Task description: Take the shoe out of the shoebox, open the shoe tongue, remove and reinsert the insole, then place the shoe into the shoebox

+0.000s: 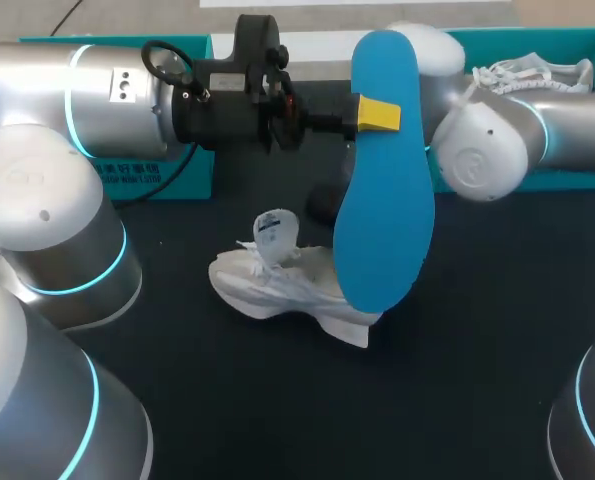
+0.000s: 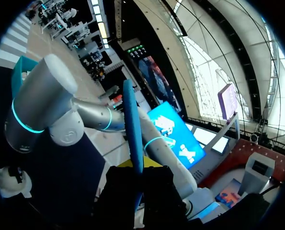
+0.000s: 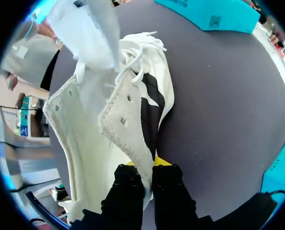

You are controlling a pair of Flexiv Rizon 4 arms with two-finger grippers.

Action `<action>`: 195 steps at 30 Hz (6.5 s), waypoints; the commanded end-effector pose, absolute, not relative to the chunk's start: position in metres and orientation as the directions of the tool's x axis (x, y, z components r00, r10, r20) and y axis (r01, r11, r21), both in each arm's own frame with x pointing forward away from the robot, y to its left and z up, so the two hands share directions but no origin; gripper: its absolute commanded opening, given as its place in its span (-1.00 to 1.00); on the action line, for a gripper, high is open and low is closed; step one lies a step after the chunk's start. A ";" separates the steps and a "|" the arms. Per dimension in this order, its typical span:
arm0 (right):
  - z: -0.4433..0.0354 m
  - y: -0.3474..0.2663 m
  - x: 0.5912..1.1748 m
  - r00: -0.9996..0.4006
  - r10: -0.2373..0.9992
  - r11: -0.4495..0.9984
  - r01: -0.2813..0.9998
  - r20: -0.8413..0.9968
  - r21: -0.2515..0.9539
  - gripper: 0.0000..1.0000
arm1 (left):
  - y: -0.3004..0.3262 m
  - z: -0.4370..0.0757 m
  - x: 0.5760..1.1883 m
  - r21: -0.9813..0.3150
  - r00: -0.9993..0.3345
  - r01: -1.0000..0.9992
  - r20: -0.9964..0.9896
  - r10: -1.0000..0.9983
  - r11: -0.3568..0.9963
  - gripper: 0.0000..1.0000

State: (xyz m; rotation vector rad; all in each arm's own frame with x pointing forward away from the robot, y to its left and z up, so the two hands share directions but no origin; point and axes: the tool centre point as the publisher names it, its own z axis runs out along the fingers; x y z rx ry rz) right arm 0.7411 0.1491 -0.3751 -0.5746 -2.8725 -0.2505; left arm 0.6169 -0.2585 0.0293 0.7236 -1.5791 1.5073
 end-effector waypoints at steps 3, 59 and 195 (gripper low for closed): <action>-0.354 0.139 0.733 -0.811 0.529 0.815 0.568 0.250 0.116 -1.00 | -0.260 0.029 0.616 -0.515 -0.501 -0.849 0.856 0.127 0.119 -1.00; -0.400 0.142 0.716 -0.137 0.966 0.089 0.973 0.221 0.212 -1.00 | -0.260 0.029 0.616 -0.515 -0.501 -0.849 0.856 0.127 0.119 -1.00; -0.197 0.084 0.728 -0.188 0.214 -0.059 0.977 0.959 0.204 1.00 | -0.213 -0.018 0.655 -0.997 -0.992 0.068 -0.070 0.109 -0.018 -1.00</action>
